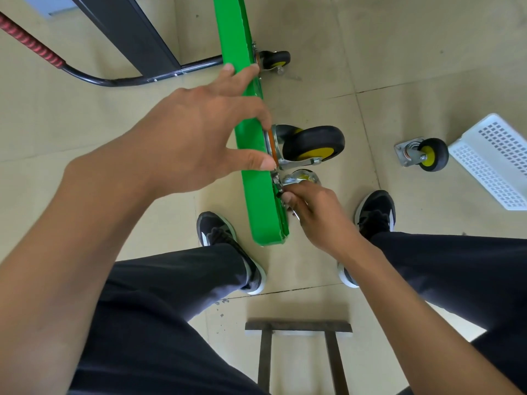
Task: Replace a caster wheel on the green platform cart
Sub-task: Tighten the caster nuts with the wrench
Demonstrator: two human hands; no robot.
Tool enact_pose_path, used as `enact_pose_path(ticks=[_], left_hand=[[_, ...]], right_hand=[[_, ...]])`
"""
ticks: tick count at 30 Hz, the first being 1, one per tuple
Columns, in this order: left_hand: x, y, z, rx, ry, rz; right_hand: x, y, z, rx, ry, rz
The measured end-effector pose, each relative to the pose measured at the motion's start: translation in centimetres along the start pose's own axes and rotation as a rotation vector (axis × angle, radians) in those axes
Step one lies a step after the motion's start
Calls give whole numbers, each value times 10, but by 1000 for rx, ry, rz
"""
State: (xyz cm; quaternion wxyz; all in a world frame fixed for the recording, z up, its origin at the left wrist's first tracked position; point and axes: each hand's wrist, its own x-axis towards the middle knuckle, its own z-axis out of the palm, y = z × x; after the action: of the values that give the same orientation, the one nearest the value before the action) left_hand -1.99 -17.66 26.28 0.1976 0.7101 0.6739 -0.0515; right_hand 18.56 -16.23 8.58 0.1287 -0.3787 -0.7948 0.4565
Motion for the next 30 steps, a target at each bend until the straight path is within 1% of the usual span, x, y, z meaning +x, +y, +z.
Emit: enact_pose_path(ticks=[6,11,13,15,17,20,22,27,30], left_hand=[[0,-1,0,3,-4,-3],[0,0,-1,-1,-9,-7],[0,0,-1,5,-13,-10],[0,1,-1,3,-15,-10],[0,1,-1,-1,-17,-9],[0,0,-1,2,-13,-7],[0,0,-1,5,-11,-5],[0,0,-1,1,-5,-6],[0,-1,0,-4,2,-2]], right_hand=[[2,-3,5,-33,69,45],[0,-27,-4,-55,65,245],[3,-45,-15,124,12,391],[9,-59,-28,341,-87,561],[12,-63,-36,425,-163,615],[8,-58,-40,441,-214,598],[1,-49,-40,386,-200,551],[-12,-26,-29,250,-28,362],[-13,-15,-19,155,13,228]])
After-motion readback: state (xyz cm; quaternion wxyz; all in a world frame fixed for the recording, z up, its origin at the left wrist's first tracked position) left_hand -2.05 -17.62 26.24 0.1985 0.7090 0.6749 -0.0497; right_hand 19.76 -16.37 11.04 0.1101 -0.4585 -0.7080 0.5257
